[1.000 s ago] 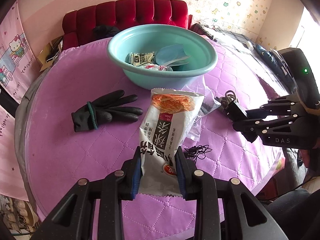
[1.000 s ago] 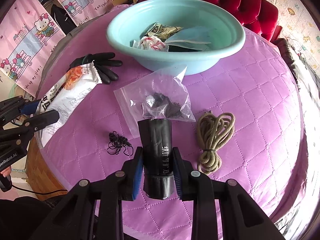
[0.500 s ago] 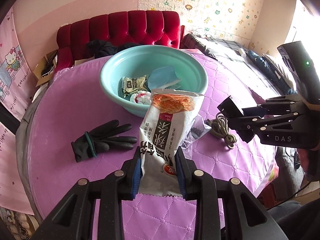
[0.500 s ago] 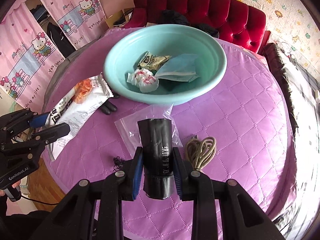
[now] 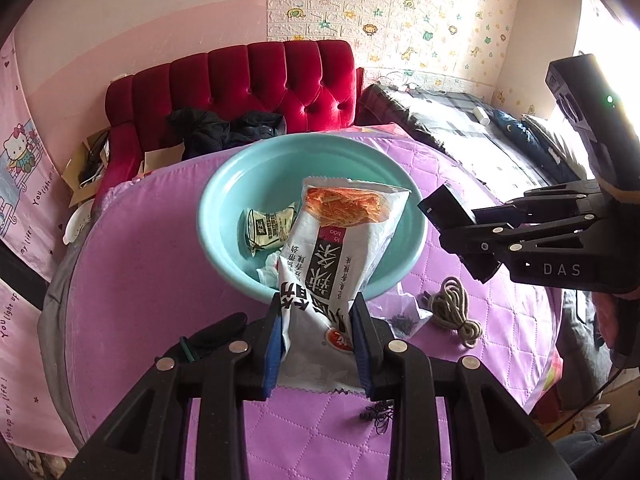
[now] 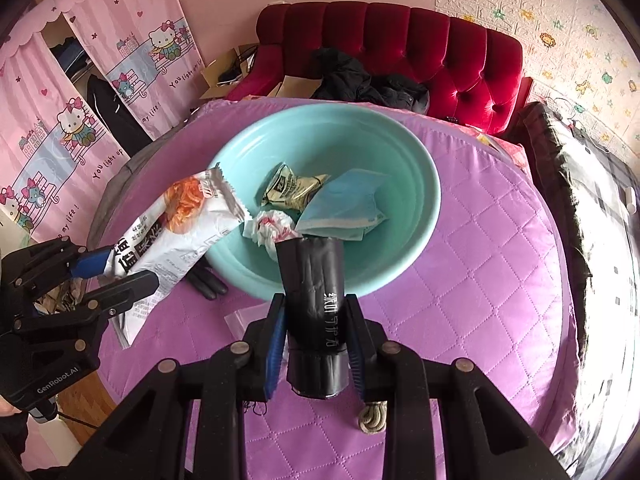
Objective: Organize soft objects
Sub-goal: 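Carry the white packet and black flashlight over the teal basin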
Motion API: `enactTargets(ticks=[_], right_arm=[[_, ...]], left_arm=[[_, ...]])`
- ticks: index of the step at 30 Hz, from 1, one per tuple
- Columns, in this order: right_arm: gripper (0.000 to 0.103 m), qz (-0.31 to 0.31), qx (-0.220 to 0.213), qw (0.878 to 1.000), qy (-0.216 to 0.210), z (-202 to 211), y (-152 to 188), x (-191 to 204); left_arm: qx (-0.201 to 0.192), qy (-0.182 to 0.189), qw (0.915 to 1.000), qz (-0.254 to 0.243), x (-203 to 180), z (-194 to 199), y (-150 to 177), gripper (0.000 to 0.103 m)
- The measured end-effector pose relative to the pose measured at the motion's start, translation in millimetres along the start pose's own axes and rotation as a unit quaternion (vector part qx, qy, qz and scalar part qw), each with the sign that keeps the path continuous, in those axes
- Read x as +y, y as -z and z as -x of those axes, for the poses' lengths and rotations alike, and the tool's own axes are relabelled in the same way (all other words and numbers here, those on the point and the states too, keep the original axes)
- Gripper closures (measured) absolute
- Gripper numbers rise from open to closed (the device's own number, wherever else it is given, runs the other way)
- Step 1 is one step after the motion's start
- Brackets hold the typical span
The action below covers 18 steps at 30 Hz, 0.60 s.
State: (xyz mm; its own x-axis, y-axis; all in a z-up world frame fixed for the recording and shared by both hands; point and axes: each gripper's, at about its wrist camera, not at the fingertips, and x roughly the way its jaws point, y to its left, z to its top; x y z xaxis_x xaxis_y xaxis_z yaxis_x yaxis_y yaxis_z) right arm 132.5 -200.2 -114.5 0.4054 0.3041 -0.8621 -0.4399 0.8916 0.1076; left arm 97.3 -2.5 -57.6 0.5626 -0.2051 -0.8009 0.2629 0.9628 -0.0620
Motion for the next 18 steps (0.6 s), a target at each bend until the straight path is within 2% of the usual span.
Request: enactTargets(ticks=[9, 18], right_arm=[[0.074, -0.007, -0.011, 1.0, 0.004, -14.9, -43.9, -7.9], [0.074, -0.012, -0.002, 1.0, 0.007, -47.8, -79.0, -13.7]], left_arm=[[0.0, -0.01, 0.9999, -0.013, 11.6, -29.6, -33.2, 0.07], [0.01, -0.005, 0.9998, -0.014, 23.3, -65.2, -61.5, 0.07]])
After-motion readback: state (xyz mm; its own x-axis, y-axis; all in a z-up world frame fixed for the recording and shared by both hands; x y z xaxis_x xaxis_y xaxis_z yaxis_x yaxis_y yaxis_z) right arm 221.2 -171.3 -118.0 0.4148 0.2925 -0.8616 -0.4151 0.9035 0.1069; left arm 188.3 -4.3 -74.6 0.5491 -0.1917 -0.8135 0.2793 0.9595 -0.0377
